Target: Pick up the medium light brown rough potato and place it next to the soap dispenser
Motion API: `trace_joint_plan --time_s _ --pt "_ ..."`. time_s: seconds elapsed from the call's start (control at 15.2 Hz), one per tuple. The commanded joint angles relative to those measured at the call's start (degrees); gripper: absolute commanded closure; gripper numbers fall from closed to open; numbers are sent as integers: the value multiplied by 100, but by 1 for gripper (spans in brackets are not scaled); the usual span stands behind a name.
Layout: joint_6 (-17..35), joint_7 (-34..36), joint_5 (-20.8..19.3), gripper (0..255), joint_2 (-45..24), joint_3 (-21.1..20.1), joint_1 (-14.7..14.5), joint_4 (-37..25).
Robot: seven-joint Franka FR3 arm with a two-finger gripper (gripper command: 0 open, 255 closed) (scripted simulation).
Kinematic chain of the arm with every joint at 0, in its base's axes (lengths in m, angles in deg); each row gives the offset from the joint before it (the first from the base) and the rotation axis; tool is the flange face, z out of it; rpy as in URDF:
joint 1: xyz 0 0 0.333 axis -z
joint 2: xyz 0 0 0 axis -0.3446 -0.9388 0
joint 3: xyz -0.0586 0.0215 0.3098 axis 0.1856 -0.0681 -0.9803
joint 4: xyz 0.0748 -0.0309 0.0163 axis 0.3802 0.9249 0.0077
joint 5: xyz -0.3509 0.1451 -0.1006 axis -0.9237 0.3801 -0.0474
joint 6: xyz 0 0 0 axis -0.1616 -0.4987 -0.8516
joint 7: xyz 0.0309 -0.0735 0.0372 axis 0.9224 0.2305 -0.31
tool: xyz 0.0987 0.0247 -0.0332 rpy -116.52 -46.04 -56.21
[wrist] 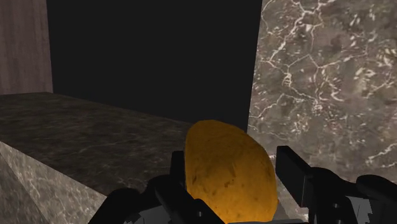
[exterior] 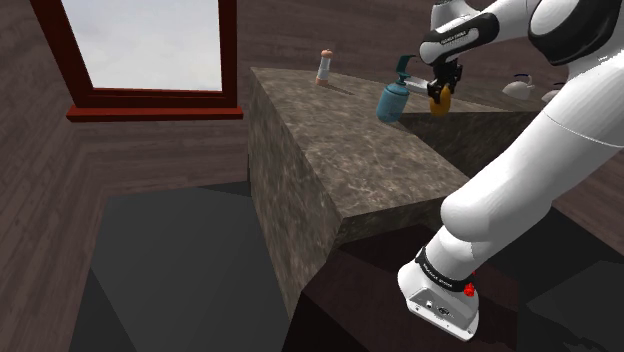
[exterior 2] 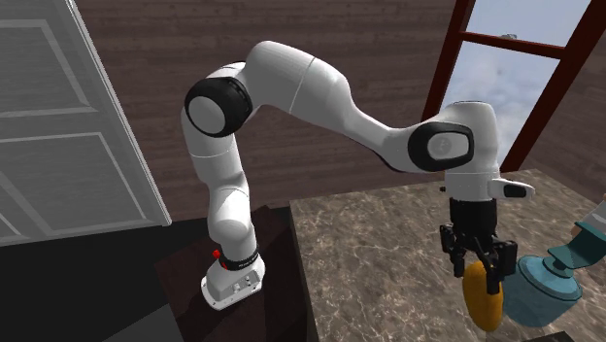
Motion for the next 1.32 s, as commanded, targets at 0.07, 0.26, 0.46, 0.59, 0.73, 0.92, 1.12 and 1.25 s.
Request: trace_joint_plan --time_s 0.07,0.26,0.46,0.59,0.73,0.92,1.12,1.25 --pt "199 130 -60 255 -41 13 13 186" --pt "393 242 -106 255 -118 31 30 327" --pt "586 354 -153 255 -206 49 47 457" --pt "716 429 -184 255 -271 61 59 537" --pt "846 505 -216 255 -341 72 71 613" --pt "1040 621 -265 255 -454 89 89 718" --pt "1234 738 -314 255 -578 106 108 812" --pt "1364 818 -348 255 -667 116 120 868"
